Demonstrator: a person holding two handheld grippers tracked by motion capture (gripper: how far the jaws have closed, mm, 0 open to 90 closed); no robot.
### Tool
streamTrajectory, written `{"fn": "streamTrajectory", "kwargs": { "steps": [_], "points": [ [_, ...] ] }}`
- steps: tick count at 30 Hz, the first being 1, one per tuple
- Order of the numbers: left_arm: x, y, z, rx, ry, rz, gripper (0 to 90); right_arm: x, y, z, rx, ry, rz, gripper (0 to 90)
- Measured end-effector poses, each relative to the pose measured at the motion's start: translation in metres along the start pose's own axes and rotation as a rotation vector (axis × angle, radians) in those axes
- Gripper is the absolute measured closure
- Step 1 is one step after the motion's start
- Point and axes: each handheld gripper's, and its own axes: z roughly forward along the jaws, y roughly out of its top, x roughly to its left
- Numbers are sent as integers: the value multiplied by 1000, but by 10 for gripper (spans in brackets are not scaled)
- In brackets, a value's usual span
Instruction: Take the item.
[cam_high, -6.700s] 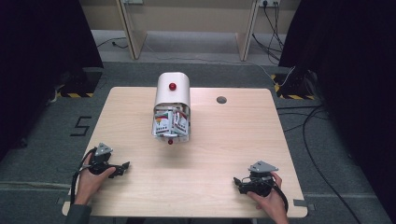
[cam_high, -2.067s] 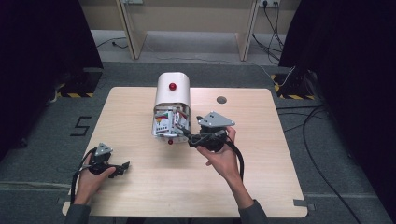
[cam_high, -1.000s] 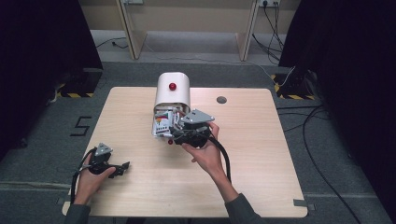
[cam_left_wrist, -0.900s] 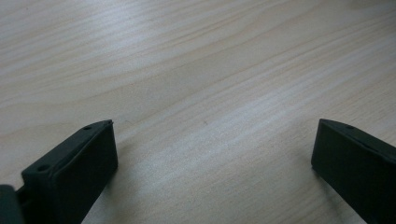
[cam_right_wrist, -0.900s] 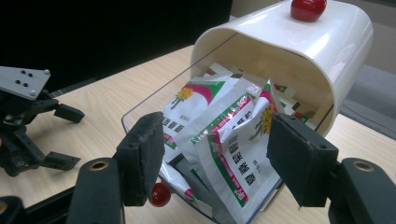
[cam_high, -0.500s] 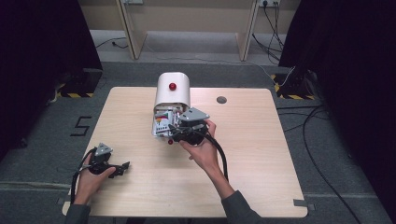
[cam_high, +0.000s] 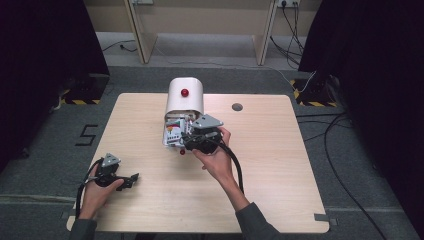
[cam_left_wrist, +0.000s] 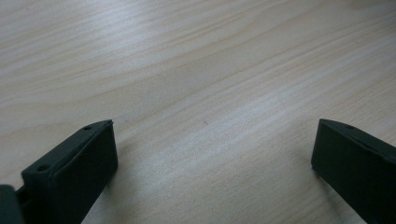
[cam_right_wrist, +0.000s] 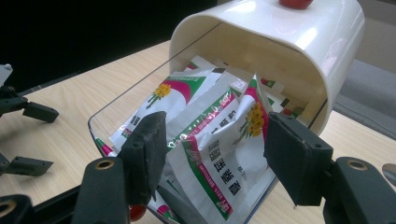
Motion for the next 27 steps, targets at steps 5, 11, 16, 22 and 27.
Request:
{"fn": "streamTrajectory", "kwargs": {
  "steps": [5,11,16,22,27],
  "points": [
    [0,0,0,0,0,-1,0,-3,-2,2,1,-5,9,407],
    [0,0,0,0,0,-1,0,-5,-2,1,-2,-34,-2,429],
    [0,0,0,0,0,-1,0,-8,-3,0,-4,-64,-11,450],
    [0,0,0,0,0,-1,0,-10,-7,2,12,-83,-15,480],
    [0,0,0,0,0,-1,0,-10,-7,5,17,-85,-10,522]
  ]
}}
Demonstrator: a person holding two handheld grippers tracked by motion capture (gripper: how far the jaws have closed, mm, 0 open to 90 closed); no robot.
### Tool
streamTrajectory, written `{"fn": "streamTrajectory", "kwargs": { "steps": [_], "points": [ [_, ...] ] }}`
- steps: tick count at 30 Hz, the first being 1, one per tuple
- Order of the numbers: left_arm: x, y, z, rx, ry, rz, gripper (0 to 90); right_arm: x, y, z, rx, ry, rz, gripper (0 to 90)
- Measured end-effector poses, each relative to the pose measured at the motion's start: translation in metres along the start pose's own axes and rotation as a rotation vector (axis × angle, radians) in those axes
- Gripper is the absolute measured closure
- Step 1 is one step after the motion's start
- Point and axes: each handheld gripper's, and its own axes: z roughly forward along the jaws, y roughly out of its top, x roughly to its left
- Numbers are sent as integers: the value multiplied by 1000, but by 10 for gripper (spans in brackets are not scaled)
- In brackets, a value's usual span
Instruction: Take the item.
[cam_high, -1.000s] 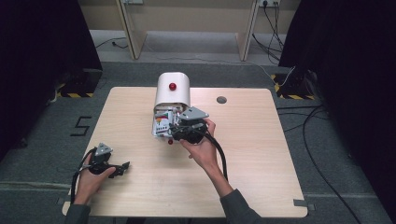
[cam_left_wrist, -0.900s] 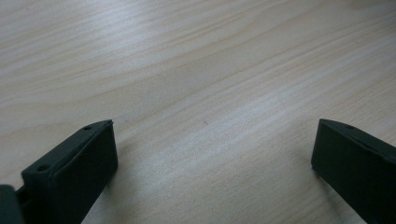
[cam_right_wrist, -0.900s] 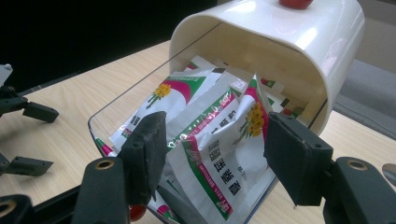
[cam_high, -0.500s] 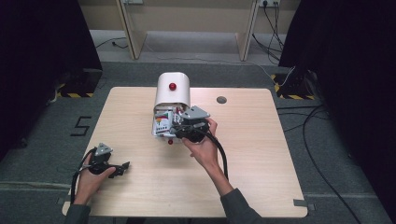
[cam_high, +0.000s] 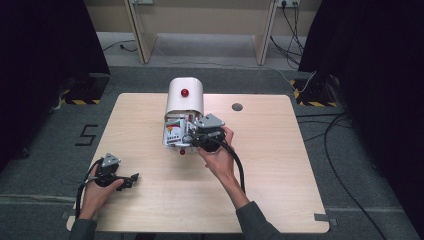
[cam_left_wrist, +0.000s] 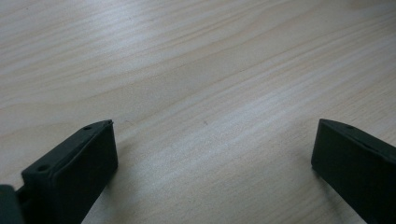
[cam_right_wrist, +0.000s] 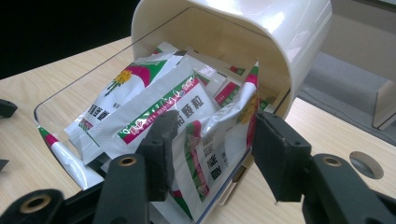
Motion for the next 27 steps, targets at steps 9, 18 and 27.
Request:
{"fn": "streamTrajectory", "kwargs": {
  "steps": [9,18,27],
  "points": [
    [0,0,0,0,0,0,0,-2,0,2,-4,-2,-12,624],
    [0,0,0,0,0,0,0,-7,-5,2,-34,19,15,781],
    [0,0,0,0,0,0,0,-4,-3,-2,-80,39,11,844]
  ]
}}
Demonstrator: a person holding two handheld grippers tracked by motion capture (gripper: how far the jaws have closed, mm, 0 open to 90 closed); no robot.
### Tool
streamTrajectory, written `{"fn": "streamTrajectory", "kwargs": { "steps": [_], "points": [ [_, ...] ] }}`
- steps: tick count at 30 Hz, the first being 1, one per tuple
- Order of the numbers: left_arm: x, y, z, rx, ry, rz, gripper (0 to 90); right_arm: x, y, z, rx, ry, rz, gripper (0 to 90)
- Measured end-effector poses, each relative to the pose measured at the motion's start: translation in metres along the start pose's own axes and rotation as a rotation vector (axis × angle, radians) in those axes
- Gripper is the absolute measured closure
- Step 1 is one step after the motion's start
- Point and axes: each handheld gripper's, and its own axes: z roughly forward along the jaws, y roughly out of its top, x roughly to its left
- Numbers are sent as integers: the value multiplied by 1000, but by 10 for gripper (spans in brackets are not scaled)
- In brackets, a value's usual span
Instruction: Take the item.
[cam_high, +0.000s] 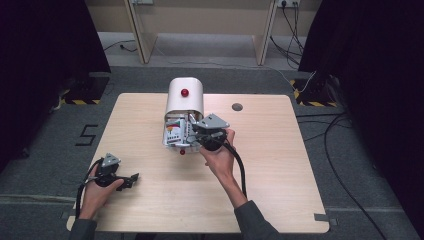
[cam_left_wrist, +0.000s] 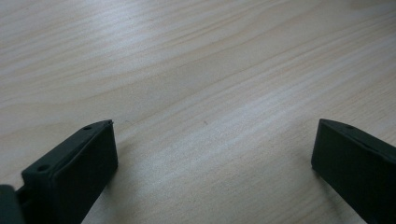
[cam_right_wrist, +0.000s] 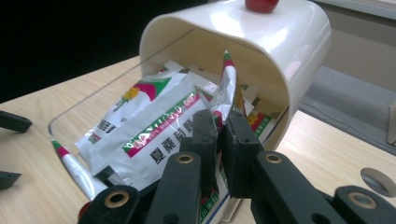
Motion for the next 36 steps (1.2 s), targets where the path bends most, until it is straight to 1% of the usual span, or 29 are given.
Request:
{"fn": "streamTrajectory", "kwargs": {
  "steps": [1,6,7,10,11,13,19,36],
  "points": [
    [0,0,0,0,0,0,0,0,2,-3,-5,8,3,846],
    [0,0,0,0,0,0,0,-1,3,-8,-9,30,7,854],
    [0,0,0,0,0,0,0,-1,3,-9,-10,34,-1,856],
    [0,0,0,0,0,0,0,0,3,-11,-11,40,0,857],
    [0,0,0,0,0,0,0,1,4,-13,-11,48,-10,858],
    [0,0,0,0,0,0,0,1,4,-14,-11,51,-12,858],
    [0,0,0,0,0,0,0,1,9,-22,-30,66,-20,863],
    [0,0,0,0,0,0,0,0,12,-31,-57,79,-21,874]
  ]
}}
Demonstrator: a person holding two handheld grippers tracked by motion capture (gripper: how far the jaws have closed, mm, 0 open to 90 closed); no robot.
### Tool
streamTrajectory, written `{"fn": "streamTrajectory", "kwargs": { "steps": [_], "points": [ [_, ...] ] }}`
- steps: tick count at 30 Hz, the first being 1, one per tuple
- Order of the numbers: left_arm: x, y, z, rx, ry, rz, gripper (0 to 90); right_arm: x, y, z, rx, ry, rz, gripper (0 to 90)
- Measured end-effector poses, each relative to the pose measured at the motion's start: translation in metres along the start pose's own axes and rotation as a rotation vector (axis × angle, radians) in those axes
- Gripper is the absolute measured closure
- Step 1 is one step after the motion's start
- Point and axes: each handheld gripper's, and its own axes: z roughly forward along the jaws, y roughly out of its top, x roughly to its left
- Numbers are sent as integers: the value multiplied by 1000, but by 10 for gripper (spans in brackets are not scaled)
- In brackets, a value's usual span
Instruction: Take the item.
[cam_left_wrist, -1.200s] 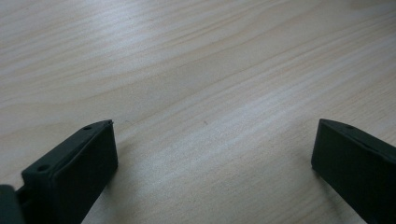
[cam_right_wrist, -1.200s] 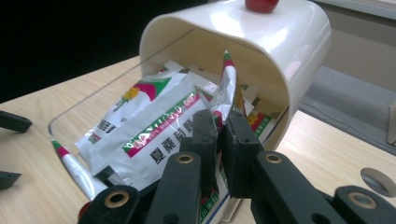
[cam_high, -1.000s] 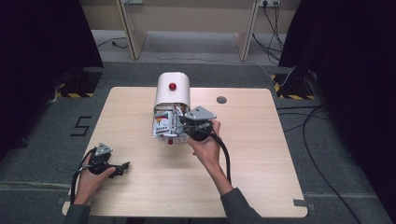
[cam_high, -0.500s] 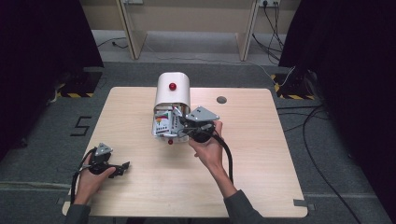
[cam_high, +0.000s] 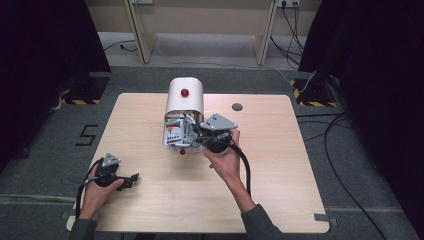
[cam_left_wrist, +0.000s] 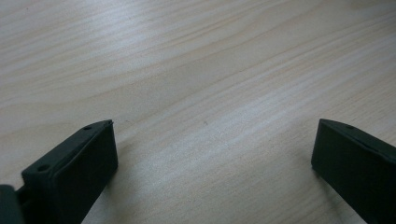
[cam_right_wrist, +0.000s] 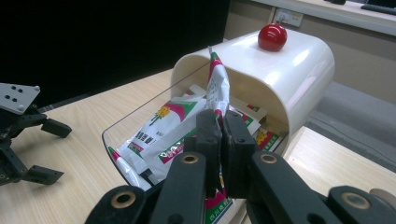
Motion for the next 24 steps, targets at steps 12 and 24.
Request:
{"fn": "streamTrajectory", "kwargs": {
  "steps": [12,24],
  "points": [
    [0,0,0,0,0,0,0,-2,4,-11,-27,5,-6,876],
    [0,0,0,0,0,0,0,-15,5,-24,-47,-24,1,877]
  ]
}}
